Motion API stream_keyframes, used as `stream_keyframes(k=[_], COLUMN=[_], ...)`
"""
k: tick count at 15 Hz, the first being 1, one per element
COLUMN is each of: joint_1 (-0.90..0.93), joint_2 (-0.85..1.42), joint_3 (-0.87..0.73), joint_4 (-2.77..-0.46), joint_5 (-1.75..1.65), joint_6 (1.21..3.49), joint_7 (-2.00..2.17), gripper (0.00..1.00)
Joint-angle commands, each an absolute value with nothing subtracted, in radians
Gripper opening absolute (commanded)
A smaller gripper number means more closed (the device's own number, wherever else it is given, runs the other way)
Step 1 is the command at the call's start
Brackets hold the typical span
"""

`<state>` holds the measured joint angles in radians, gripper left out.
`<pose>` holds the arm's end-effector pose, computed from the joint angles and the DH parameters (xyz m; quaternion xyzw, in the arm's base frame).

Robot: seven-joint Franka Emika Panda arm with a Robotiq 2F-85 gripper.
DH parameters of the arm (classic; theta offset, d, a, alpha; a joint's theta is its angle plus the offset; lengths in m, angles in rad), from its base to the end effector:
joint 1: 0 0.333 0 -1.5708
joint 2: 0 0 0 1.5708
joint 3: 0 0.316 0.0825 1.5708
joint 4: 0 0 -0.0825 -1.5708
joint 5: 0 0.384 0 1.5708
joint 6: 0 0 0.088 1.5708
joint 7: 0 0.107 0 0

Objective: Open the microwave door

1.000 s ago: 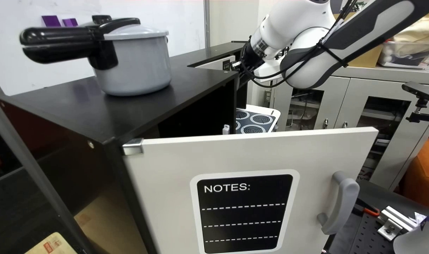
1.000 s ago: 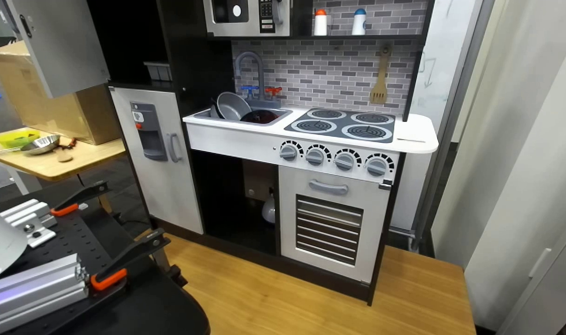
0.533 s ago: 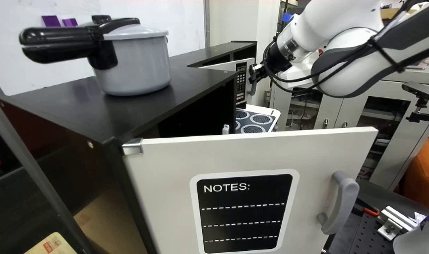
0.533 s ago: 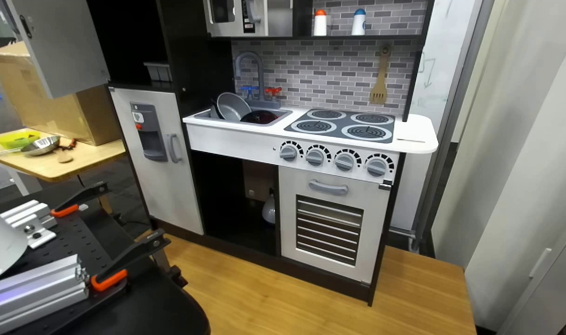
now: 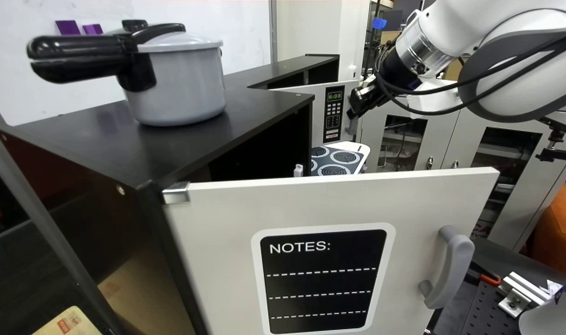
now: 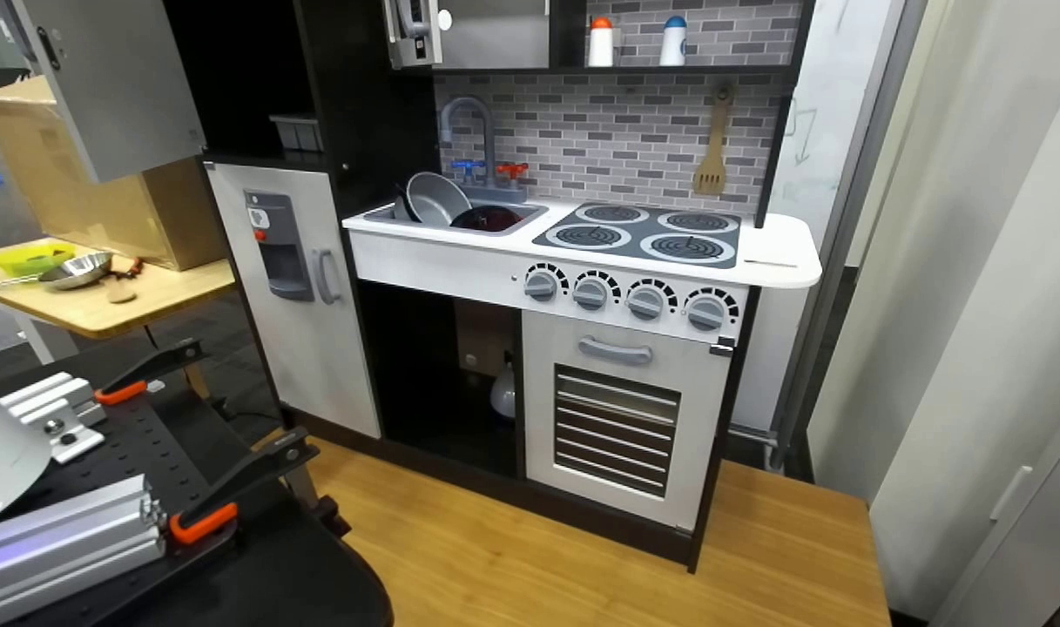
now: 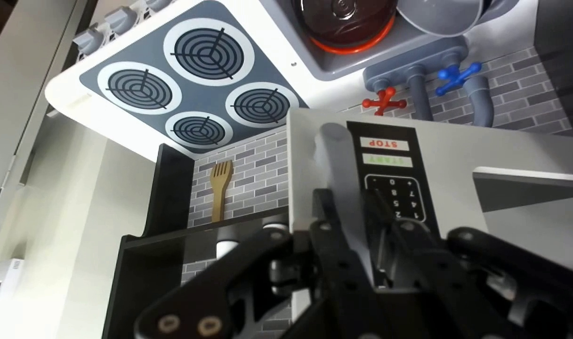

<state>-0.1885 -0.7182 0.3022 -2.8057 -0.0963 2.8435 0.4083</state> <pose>0.3679 0.0495 0.4773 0.9229 -0.0967 0.3707 0.0395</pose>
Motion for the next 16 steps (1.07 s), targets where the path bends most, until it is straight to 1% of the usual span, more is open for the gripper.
stream_keyframes(k=[1, 6, 7, 8, 10, 11, 14, 15, 16], joint_1=[-0.136, -0.076, -0.055, -0.035, 0.001, 0.016, 0.051, 0.011, 0.021], joint_2=[-0.787, -0.829, -0.838, -0.851, -0.899, -0.946, -1.123, -1.039, -1.095], joint_3=[0.254, 0.210, 0.193, 0.178, 0.142, 0.122, 0.078, 0.114, 0.104], joint_4=[-2.804, -2.803, -2.803, -2.803, -2.798, -2.788, -2.787, -2.768, -2.772], joint_5=[-0.072, -0.069, -0.061, -0.054, -0.039, -0.033, -0.014, -0.024, -0.020], joint_6=[2.768, 2.689, 2.672, 2.651, 2.603, 2.552, 2.331, 2.425, 2.363], joint_7=[0.359, 0.336, 0.322, 0.309, 0.266, 0.239, 0.175, 0.215, 0.200], gripper=[0.05, 0.05, 0.08, 0.24, 0.38, 0.57, 0.79, 0.60, 0.68])
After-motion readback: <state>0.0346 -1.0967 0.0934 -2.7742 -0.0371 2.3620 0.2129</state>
